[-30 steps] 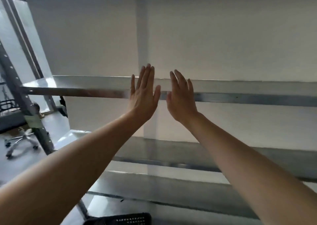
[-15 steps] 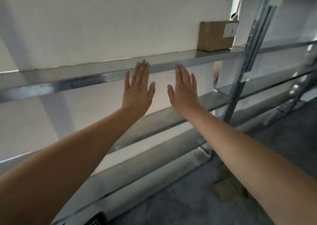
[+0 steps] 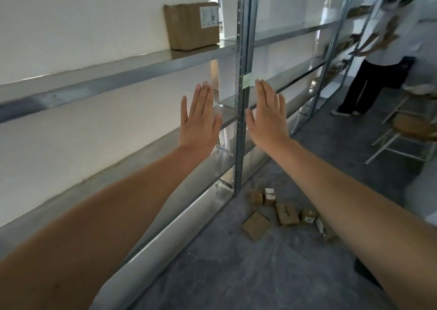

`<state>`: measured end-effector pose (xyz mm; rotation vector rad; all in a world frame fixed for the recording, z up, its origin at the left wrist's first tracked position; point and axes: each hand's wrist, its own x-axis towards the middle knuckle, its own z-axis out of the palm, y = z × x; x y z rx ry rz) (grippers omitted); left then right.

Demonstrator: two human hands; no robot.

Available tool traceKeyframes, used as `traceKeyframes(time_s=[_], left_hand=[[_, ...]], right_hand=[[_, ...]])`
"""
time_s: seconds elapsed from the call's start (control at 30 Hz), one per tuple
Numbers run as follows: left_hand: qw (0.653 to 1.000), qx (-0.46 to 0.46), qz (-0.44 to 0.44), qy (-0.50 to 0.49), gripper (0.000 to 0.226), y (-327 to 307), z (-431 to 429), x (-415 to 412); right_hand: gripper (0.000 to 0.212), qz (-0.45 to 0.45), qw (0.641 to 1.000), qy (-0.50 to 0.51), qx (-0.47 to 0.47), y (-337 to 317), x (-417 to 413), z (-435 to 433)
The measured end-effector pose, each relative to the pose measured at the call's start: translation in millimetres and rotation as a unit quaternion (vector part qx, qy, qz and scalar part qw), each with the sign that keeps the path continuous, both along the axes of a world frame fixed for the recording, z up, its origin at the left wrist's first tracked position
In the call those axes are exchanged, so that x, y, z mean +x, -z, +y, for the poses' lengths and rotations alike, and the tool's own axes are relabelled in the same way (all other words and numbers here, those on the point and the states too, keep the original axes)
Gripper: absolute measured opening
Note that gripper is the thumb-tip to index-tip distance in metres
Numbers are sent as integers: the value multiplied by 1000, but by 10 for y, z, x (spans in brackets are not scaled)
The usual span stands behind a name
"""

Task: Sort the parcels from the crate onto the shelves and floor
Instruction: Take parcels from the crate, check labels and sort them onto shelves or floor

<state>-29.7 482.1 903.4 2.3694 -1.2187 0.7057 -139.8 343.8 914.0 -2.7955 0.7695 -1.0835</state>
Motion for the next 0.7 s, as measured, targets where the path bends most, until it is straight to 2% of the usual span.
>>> traceKeyframes(time_s=[0.27, 0.5, 0.7], left_hand=[[997, -23, 21, 76, 66, 83, -1324, -514], [990, -4, 45, 135, 62, 455, -2091, -849], [979, 19, 57, 196, 61, 685, -2782, -832]], right_hand=[[66, 3, 997, 73, 19, 205, -759, -1160], [63, 8, 992, 125, 31, 463, -1305, -1874], [70, 31, 981, 182, 60, 692, -1490, -2367]])
